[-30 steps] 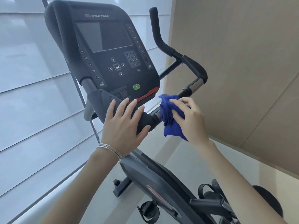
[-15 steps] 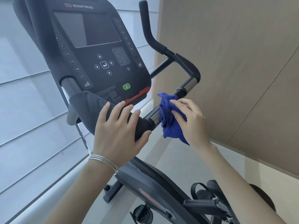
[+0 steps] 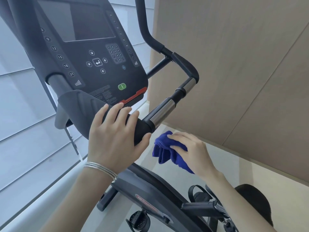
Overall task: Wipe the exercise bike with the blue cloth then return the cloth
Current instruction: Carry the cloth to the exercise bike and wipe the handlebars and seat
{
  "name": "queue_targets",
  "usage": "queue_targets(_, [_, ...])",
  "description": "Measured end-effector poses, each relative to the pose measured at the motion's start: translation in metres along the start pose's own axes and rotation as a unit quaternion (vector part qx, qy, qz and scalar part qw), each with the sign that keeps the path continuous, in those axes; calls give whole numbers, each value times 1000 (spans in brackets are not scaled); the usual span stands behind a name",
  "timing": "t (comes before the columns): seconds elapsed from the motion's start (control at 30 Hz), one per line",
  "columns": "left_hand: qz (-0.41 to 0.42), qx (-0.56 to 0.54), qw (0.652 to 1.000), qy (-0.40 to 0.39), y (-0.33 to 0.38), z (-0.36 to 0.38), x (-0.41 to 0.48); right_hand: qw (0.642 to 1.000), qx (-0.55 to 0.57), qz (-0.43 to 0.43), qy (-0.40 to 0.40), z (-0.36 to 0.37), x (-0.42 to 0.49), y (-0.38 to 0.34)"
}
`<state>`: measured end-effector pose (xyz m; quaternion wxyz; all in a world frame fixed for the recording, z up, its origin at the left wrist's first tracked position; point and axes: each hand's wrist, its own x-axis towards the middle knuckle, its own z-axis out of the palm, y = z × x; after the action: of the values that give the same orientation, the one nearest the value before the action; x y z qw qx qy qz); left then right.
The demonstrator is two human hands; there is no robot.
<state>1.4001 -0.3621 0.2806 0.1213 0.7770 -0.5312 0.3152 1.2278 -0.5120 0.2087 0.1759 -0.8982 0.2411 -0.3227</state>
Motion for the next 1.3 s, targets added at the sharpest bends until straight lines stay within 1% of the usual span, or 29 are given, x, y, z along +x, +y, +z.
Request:
queue_targets(0.07, [1,3,1000,1,0,0,0,999,39,-7,35,4,6,-16])
queue_targets(0.17, [5,2,1000,10,0,0,1,992,79,-45,84,7,15,-37])
queue_targets(0.23, [6,2,1000,13,0,1,1,988,93,-63,103,8,15,-45])
queue_targets(0.33, [2,0,1000,15,0,1,0,985,113,-66,116,10,15,-45])
queue_targets(0.4, [2,0,1000,13,0,0,0,986,102,-50,119,11,21,-38])
queue_targets(0.53, [0,-6,1000,3,0,0,0,982,96,52,152,11,45,-14])
queue_targets(0.57, [-1,-8,1000,-1,0,-1,0,982,90,58,156,10,48,-10])
queue_targets(0.63, [-3,-9,1000,-1,0,0,1,985,80,31,147,11,46,-12])
queue_targets(0.77, [-6,-12,1000,6,2,0,2,991,62,-64,95,14,33,-17])
queue_targets(0.83, [-5,-10,1000,3,2,-1,2,991,60,-59,104,12,38,-11])
queue_targets(0.97, [-7,-9,1000,-6,2,-2,1,985,44,-11,168,0,51,4])
queue_targets(1.03, [-10,-10,1000,-6,2,-2,2,976,27,-10,217,-13,54,8])
queue_targets(1.13, [-16,-9,1000,-2,3,-1,2,955,47,-18,292,-40,62,0])
queue_targets(1.17, [-17,-9,1000,-3,3,-1,2,954,43,-34,296,-47,66,-5])
queue_targets(1.2, [-18,-10,1000,-5,3,-1,2,957,33,-58,282,-52,72,-12])
queue_targets(1.23, [-19,-11,1000,-6,4,-2,2,964,22,-85,251,-55,79,-19])
queue_targets(1.3, [-21,-15,1000,-3,4,-2,2,978,8,-127,163,-54,95,-36])
